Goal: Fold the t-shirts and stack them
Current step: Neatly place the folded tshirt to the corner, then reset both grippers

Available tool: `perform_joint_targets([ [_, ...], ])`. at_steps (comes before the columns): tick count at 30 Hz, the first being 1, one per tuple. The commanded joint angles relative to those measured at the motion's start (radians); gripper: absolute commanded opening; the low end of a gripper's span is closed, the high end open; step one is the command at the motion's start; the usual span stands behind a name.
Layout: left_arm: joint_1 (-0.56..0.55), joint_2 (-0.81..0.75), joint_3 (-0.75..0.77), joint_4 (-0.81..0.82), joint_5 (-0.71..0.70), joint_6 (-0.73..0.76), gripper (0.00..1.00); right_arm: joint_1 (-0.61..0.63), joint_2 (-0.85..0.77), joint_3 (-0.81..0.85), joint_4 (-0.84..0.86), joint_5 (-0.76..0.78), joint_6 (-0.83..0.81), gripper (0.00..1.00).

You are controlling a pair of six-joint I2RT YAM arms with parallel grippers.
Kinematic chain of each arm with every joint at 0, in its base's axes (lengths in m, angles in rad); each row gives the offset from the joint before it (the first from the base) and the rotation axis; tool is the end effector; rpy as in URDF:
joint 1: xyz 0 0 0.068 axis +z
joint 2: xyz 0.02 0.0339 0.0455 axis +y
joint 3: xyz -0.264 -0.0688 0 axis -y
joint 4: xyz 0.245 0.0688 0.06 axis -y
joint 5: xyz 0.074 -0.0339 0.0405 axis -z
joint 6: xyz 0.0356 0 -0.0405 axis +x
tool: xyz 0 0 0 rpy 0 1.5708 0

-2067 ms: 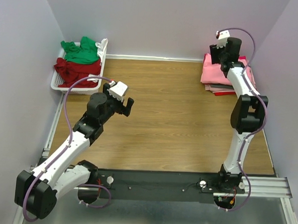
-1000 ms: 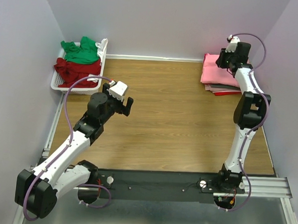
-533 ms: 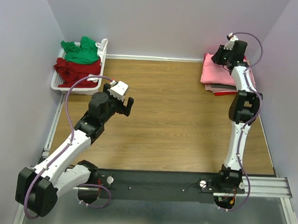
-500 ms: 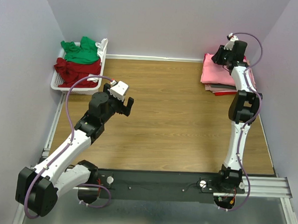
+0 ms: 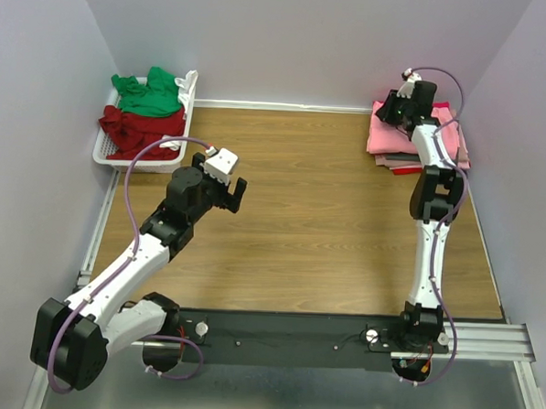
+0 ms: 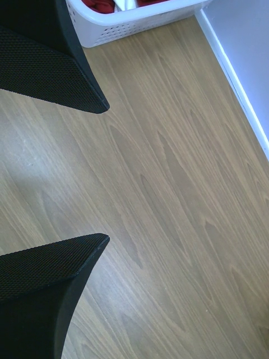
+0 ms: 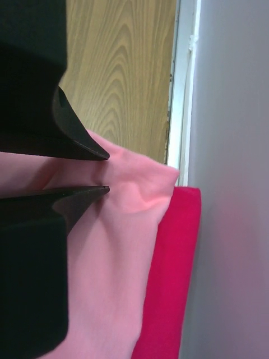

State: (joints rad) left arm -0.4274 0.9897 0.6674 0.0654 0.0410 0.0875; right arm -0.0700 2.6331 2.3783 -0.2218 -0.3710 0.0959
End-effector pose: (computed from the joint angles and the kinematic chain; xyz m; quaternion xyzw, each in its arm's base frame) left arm 0.2109 -0.0977 0.2856 0.2137 0.7624 -0.1193 0.5990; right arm 0.5975 -0.0290 0.1892 -0.0261 0.8445 0.1641 0.5092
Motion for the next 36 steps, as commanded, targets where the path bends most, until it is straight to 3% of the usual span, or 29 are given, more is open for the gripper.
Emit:
perform_joint_targets([
  [1, -0.005, 0.015, 0.026, -0.001, 0.020, -0.008, 0.95, 0.029, 0.042, 0.059, -0.017, -0.006, -0.005, 0.32],
  [11, -0.005, 0.040, 0.035, -0.007, 0.025, -0.006, 0.95, 0.032, 0.050, 0.064, -0.022, -0.117, 0.027, 0.36],
  [15, -0.005, 0.027, 0.034, -0.007, 0.020, -0.008, 0.96, 0.055, 0.018, 0.033, -0.004, -0.348, 0.113, 0.36],
  [20, -0.005, 0.001, 0.034, -0.009, 0.005, -0.008, 0.96, 0.111, -0.122, -0.013, -0.007, -0.414, 0.117, 0.37],
  [23, -0.005, -0.026, 0.035, -0.009, -0.021, -0.012, 0.95, 0.133, -0.283, -0.125, -0.014, -0.439, 0.094, 0.41],
  [27, -0.005, -0.083, 0.034, -0.001, -0.064, -0.034, 0.97, 0.148, -0.556, -0.368, -0.068, -0.297, -0.083, 0.51],
  [33, -0.002, -0.187, 0.020, 0.025, -0.079, -0.077, 0.98, 0.116, -1.024, -0.757, -0.094, 0.059, -0.327, 0.84],
  [36, 0.006, -0.210, 0.029, 0.016, -0.090, -0.115, 0.98, 0.052, -1.194, -0.901, -0.094, 0.118, -0.340, 0.95],
])
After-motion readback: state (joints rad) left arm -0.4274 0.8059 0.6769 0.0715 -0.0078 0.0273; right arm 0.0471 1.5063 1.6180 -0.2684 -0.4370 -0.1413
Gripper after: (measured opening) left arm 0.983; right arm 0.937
